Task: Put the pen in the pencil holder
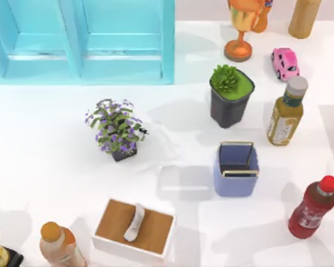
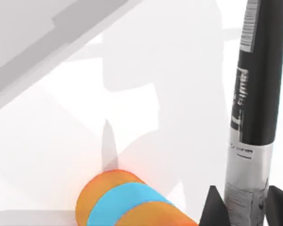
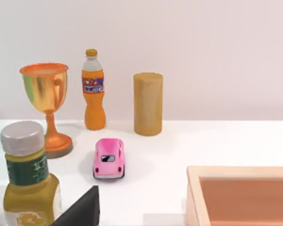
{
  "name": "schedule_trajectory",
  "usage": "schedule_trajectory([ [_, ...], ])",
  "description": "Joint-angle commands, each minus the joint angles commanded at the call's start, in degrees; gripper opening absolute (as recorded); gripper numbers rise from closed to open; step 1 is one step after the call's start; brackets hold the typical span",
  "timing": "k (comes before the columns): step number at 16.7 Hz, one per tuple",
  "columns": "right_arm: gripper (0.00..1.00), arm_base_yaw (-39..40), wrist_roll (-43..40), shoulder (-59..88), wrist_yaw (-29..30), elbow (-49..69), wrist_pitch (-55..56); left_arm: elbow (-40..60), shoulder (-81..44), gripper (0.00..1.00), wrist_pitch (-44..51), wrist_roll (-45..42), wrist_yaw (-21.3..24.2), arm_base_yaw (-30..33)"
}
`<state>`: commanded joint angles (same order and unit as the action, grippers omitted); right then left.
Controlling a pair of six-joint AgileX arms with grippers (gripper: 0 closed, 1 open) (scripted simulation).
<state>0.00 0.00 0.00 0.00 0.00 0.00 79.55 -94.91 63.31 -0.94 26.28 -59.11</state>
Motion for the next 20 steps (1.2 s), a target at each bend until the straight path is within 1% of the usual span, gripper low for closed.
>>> schedule_trajectory([
  [3,1.00,0.00,0.00,0.00,0.00,0.00,0.00,5.02,-0.73,0.00,-7.38,2.30,-10.68,11.38],
  [5,1.00,0.00,0.00,0.00,0.00,0.00,0.00,8.41,-1.80,0.00,-13.11,4.16,-19.67,21.33],
  [7,1.00,0.00,0.00,0.00,0.00,0.00,0.00,11.54,-3.45,0.00,-19.21,6.20,-29.85,32.75],
  [10,1.00,0.00,0.00,0.00,0.00,0.00,0.00,15.26,-7.36,0.00,-28.87,9.39,-46.77,51.56],
  [16,1.00,0.00,0.00,0.00,0.00,0.00,0.00,19.27,-18.42,0.00,-49.36,15.31,-82.58,89.33],
  [20,1.00,0.00,0.00,0.00,0.00,0.00,0.00,20.03,-26.71,0.00,-62.40,18.08,-104.69,110.83],
])
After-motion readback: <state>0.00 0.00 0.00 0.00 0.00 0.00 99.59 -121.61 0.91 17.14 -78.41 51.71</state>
